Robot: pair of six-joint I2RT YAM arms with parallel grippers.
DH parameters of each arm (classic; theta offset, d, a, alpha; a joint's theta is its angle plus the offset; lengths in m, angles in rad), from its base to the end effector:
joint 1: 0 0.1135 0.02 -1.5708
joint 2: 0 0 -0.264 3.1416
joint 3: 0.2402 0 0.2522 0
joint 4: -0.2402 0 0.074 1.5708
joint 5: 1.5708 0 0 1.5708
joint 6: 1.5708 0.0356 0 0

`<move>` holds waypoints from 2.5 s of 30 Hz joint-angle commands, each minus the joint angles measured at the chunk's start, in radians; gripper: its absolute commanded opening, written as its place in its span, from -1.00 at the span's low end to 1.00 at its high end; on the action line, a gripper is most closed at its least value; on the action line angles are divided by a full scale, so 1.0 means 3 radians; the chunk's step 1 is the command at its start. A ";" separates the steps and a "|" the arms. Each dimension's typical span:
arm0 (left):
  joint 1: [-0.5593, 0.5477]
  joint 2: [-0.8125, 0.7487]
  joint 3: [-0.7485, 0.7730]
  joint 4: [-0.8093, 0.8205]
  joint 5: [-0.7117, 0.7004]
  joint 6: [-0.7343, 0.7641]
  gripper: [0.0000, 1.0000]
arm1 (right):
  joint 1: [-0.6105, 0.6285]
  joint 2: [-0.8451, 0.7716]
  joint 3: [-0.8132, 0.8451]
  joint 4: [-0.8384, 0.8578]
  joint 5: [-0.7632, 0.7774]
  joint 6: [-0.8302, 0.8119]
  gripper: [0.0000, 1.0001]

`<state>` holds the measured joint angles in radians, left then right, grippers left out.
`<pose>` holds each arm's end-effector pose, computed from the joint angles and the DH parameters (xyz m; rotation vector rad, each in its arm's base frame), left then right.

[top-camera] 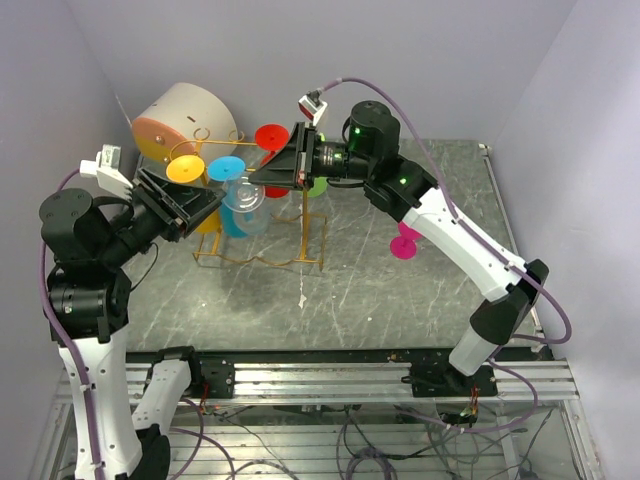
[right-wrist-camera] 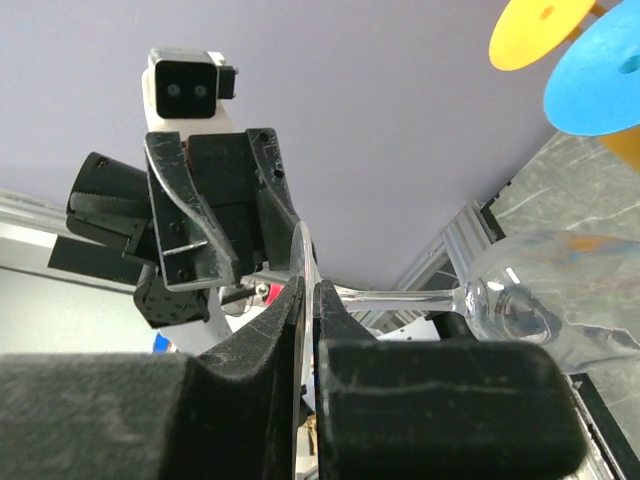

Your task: Take the wine glass off the wine glass rack

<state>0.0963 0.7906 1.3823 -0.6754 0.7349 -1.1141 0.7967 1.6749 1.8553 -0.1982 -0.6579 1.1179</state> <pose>0.1060 -0.0137 0.4792 -0.4777 1.7605 -1.3485 0.2499 0.2868 0.4772 -0.3240 1.9711 1.8934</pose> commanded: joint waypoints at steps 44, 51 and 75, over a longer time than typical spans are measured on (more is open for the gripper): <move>-0.0016 -0.0813 -0.0770 0.2900 0.0194 -0.2446 -0.86 | 0.0182 -0.1428 -0.1035 0.0085 0.0464 -0.0664 -0.08; -0.0017 -0.0742 -0.0622 0.3986 0.0008 -0.3273 -0.86 | 0.0172 -0.1543 -0.1284 0.0770 -0.0142 -0.0678 0.05; -0.0012 -0.0851 -0.0850 0.4835 -0.0300 -0.3816 -0.86 | 0.0168 -0.1557 -0.1631 0.2483 -0.0507 -0.0273 0.03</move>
<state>0.0944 0.5480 1.1156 0.7078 0.6987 -2.0888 0.8501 1.1694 1.3354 0.3943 -0.7513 0.9783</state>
